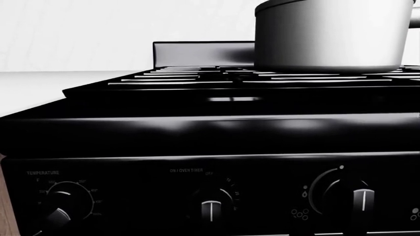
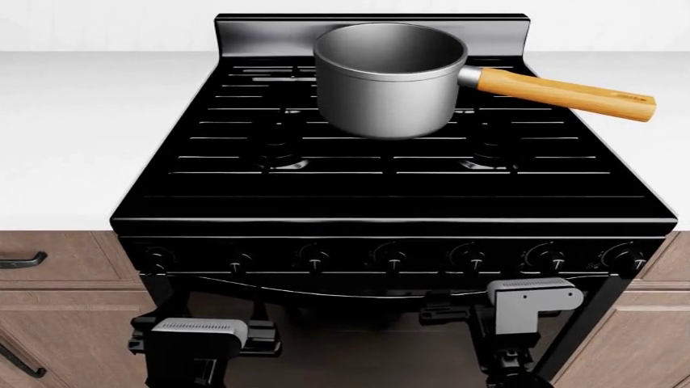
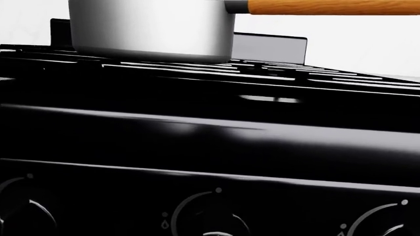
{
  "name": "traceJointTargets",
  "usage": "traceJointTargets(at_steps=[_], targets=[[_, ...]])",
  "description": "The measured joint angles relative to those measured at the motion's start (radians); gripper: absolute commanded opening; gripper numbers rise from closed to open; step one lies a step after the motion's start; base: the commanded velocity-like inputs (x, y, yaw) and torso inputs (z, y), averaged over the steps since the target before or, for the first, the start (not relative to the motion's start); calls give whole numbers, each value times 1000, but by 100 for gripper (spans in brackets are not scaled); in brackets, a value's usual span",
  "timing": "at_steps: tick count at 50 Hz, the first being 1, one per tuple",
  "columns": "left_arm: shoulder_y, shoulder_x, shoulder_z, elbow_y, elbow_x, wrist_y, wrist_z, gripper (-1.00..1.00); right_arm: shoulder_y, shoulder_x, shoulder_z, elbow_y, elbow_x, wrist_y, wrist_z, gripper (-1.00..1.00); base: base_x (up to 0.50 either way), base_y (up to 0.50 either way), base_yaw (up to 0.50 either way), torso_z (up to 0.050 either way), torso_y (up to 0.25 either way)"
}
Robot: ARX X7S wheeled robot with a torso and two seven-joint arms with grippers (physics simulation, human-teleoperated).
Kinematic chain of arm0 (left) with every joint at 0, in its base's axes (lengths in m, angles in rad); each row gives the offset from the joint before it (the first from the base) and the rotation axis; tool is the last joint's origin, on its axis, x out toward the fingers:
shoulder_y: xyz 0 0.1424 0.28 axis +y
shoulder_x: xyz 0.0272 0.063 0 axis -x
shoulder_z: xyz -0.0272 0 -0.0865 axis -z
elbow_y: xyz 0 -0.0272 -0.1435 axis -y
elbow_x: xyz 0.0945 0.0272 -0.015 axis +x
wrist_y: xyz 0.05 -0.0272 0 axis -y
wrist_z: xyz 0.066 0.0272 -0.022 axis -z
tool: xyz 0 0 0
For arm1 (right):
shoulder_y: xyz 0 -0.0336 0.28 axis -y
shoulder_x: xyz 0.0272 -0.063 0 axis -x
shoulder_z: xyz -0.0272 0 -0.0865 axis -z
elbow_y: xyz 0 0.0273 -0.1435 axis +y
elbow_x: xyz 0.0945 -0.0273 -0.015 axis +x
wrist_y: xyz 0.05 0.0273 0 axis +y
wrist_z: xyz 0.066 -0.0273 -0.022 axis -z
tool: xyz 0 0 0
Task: Turn on the center burner of the stove.
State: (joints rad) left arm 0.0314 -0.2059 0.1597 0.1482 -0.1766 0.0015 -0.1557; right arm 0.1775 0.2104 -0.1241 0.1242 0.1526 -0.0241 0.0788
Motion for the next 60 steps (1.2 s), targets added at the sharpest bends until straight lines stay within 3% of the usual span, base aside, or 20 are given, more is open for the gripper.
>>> traceJointTargets(at_steps=[26, 27, 60], targets=[[0, -13, 16, 2, -10, 6, -14, 100, 62, -10, -20, 190, -25, -122, 2, 100, 0, 0, 0, 0, 0], [0, -13, 17, 1, -10, 6, -14, 100, 63, -10, -21, 194, -26, -124, 3, -100, 0, 0, 0, 0, 0], [-4, -25, 36, -15, -15, 24, -30, 100, 66, 27, -54, 174, -76, -88, 52, -100, 0, 1, 1, 0, 0]])
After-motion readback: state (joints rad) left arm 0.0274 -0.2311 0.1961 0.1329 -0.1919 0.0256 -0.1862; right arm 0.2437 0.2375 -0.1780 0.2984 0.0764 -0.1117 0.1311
